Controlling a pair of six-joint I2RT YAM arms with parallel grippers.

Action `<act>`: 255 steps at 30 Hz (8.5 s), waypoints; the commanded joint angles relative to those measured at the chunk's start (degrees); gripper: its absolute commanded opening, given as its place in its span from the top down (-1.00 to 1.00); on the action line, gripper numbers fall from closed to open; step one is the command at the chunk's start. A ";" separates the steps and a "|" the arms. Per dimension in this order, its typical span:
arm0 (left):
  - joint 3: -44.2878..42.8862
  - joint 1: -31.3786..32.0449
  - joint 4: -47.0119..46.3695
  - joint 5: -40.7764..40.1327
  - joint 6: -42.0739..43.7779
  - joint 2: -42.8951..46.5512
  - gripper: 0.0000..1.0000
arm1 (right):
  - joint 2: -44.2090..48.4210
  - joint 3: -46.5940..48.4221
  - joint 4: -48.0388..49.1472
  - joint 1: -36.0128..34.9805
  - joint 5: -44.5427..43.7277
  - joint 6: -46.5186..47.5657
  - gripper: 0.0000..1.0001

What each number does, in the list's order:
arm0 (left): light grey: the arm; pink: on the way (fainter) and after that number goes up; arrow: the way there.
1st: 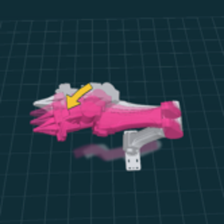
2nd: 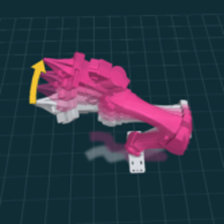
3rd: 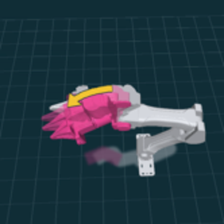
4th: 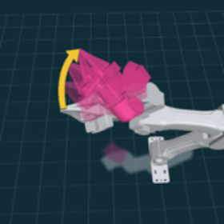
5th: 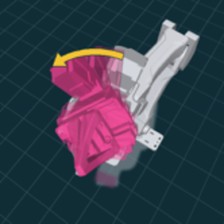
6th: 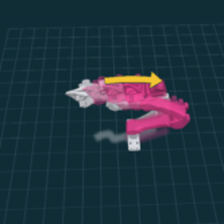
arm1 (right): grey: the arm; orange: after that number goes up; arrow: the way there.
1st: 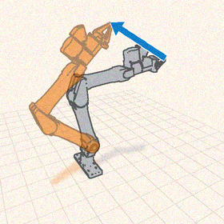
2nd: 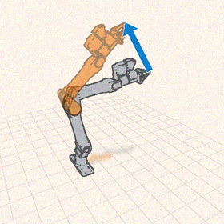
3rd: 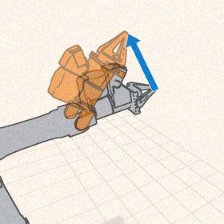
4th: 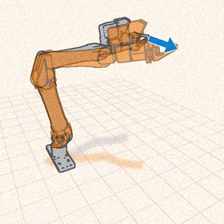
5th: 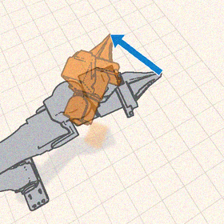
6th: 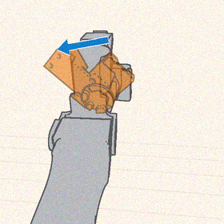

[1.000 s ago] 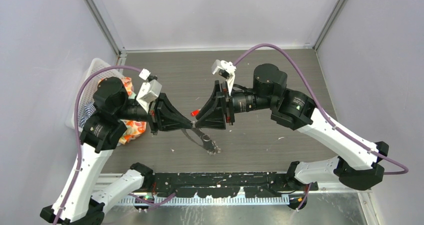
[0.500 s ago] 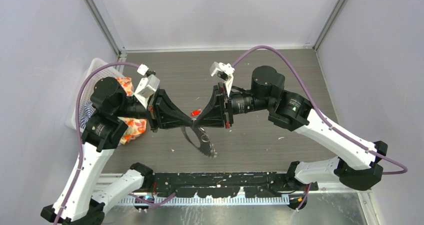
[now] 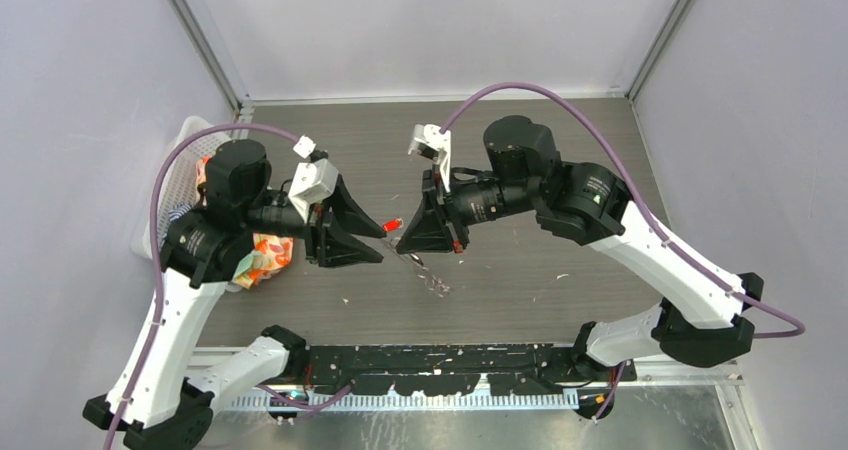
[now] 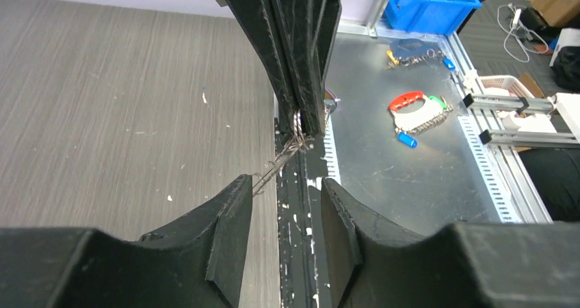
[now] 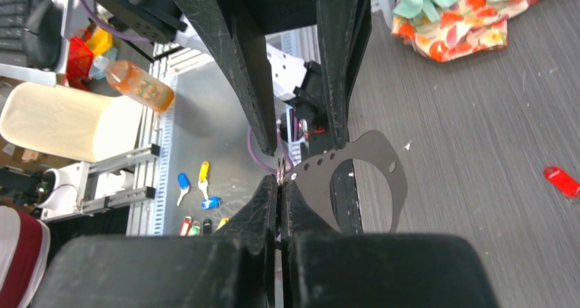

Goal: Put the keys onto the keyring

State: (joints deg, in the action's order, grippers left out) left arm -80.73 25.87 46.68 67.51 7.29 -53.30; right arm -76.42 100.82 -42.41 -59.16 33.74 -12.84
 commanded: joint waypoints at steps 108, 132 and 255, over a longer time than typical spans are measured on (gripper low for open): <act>-2.14 9.31 -5.50 -3.67 -4.39 1.87 0.99 | 11.41 -15.48 16.85 -2.55 -7.87 -9.67 0.20; -1.73 9.34 -5.97 -7.14 -4.82 2.62 0.99 | 11.97 -18.43 17.32 -2.55 -6.13 -10.78 0.60; -4.66 9.42 -3.32 -4.19 -4.75 -0.92 0.99 | 13.70 -19.36 18.24 -3.22 -6.26 -9.29 -0.01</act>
State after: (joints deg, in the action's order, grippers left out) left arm -84.03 35.14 49.69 61.19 6.66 -54.35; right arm -61.45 83.94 -33.69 -62.41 26.33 -19.16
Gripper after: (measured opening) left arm 0.010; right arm 0.502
